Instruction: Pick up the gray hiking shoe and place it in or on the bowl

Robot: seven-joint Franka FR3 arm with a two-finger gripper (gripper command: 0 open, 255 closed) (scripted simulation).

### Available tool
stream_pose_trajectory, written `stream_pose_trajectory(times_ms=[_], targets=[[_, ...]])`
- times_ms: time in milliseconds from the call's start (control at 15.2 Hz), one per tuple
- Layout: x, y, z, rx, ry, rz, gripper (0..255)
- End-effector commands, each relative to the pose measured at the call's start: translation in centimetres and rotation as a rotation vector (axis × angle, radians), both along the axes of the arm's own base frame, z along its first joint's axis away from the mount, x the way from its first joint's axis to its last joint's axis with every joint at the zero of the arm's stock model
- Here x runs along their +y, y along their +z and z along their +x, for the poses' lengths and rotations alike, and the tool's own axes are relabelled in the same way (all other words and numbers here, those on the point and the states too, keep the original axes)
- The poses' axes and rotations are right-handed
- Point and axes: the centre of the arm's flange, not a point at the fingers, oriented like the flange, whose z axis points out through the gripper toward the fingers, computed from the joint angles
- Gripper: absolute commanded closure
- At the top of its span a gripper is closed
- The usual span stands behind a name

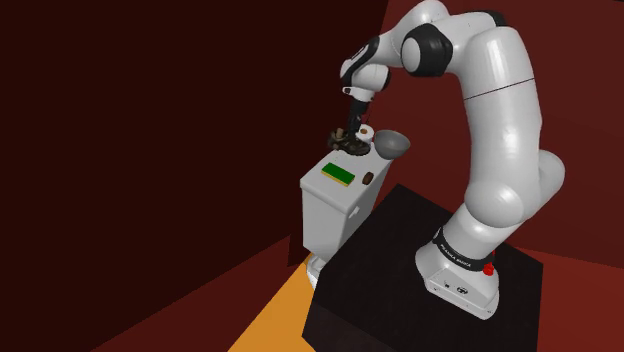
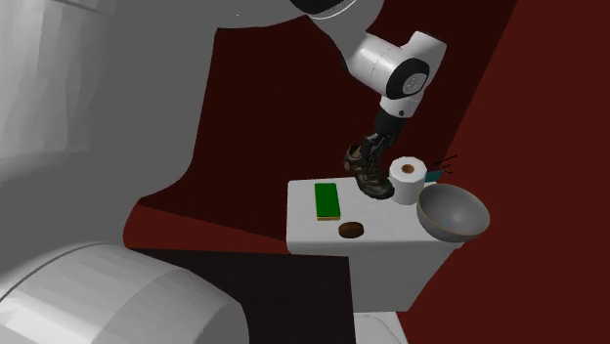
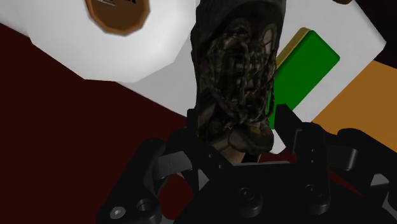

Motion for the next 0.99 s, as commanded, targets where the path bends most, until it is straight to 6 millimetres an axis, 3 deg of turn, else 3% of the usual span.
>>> stream_pose_trajectory(times_ms=[0,924], targets=[[0.0,1.1,0.1,-0.001,0.000,0.000,255],[0.0,8.5,0.1,-0.001,0.000,0.000,255]])
